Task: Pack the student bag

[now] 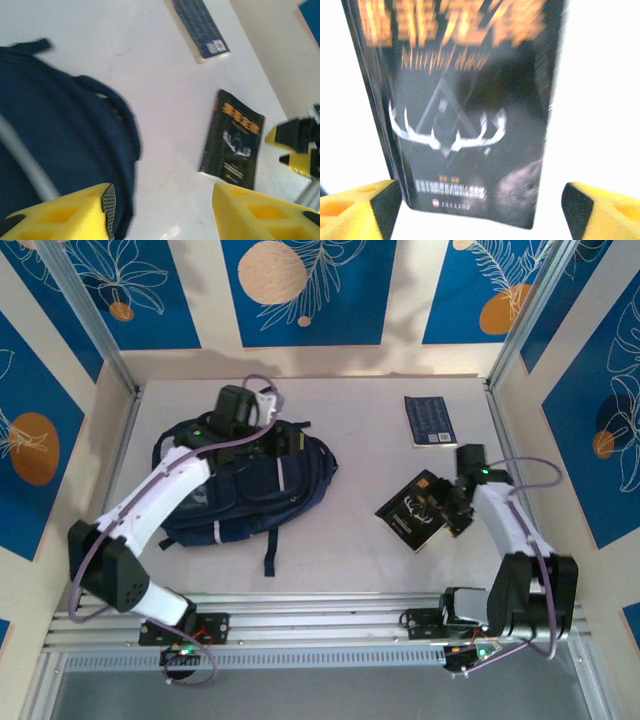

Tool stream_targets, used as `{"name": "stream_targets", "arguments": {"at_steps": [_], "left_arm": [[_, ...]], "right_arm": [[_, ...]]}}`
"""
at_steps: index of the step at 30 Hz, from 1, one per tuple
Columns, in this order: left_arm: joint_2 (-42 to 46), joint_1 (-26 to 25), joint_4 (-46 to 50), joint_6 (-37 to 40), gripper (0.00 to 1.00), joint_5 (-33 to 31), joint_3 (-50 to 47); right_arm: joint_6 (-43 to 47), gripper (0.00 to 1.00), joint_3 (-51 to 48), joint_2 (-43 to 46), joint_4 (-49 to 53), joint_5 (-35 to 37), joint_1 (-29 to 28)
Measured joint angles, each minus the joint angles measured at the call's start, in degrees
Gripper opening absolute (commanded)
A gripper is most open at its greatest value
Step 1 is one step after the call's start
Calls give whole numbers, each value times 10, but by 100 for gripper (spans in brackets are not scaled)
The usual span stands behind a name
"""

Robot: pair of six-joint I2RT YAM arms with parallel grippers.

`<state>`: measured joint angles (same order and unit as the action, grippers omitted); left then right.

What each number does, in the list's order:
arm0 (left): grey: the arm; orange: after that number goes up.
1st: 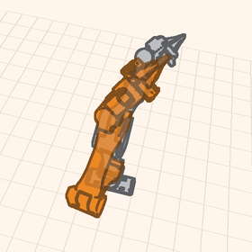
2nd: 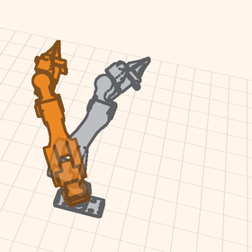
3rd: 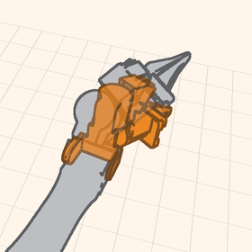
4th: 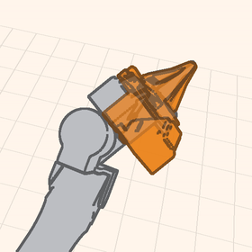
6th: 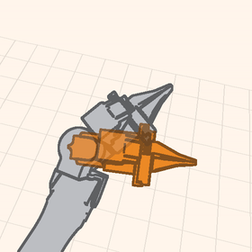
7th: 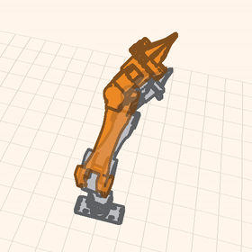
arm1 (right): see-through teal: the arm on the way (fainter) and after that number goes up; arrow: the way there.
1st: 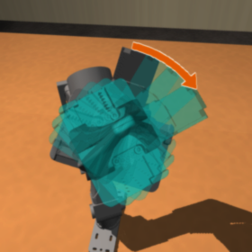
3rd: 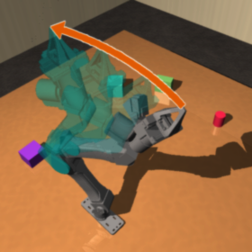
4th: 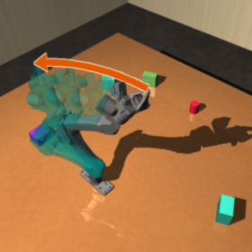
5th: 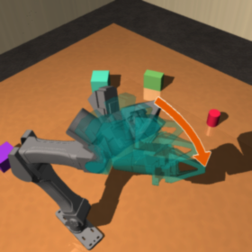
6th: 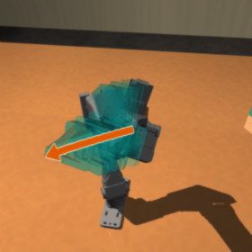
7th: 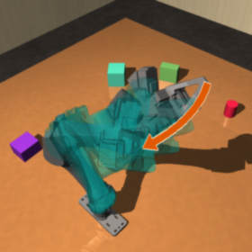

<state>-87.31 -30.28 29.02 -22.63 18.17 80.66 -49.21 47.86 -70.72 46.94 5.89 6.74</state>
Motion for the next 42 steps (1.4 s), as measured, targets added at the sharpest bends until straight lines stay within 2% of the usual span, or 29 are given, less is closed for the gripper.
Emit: {"name": "stream_targets", "arguments": {"at_steps": [5,7,12,17,28,35,39,42], "left_arm": [[-107,-97,-25,-25,53,12,50],[-171,-132,-31,-29,52,21,84],[-291,-177,-42,-41,52,35,133],[-360,-182,-43,-54,52,44,168],[-458,-204,-46,-73,53,48,260],[-471,-210,-45,-75,53,54,261],[-516,-216,-32,-78,53,61,332],[-530,-215,-30,-82,53,61,341]], "right_arm": [[12,88,-17,-11,-45,-45,92],[12,87,-38,-27,-78,-76,113],[13,81,-67,-59,-133,-131,137],[15,80,-70,-86,-175,-165,141],[40,86,-75,-122,-190,-169,140],[43,83,-75,-122,-189,-168,140],[59,80,-85,-121,-210,-183,127],[61,78,-87,-118,-215,-180,120]]}}
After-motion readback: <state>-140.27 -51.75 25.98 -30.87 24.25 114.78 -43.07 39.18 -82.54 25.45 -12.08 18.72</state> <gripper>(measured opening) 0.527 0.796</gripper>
